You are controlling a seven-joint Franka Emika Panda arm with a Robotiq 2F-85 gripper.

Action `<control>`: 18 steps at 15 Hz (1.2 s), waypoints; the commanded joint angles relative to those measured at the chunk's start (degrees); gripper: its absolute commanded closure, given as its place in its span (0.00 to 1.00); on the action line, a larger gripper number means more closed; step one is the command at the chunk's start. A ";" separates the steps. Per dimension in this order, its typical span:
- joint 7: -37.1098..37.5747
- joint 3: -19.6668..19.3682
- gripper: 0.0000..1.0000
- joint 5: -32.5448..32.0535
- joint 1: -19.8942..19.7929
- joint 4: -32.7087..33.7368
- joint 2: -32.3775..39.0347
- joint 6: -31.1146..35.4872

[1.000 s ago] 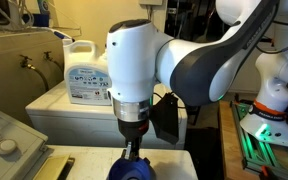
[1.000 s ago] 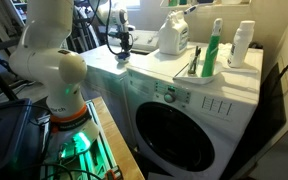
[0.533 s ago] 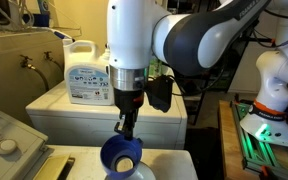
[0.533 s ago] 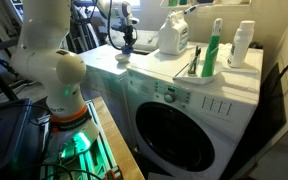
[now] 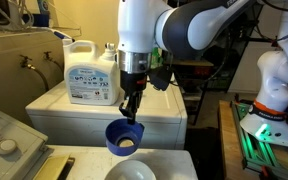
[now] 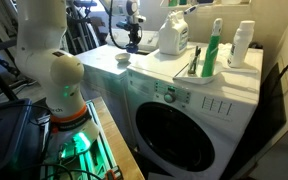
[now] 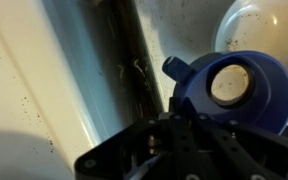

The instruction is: Remove the blue measuring cup from the white bowl on the left laundry machine and pour the content of the blue bowl on the right laundry machine before putting it down on the right laundry machine

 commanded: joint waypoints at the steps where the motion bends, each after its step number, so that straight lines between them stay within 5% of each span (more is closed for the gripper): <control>1: 3.58 -0.76 0.99 -2.47 -1.00 -1.91 -2.14 -1.89; 10: 14.88 -1.04 0.98 -2.35 -6.82 -19.85 -16.52 -1.61; 11: 11.23 -0.06 0.96 -2.31 -7.19 -13.69 -11.67 -3.13; 15: 14.85 0.02 0.98 -2.67 -8.43 -17.10 -15.49 -3.14; 18: 20.83 -1.23 0.99 -9.35 -10.03 -15.30 -17.31 -7.65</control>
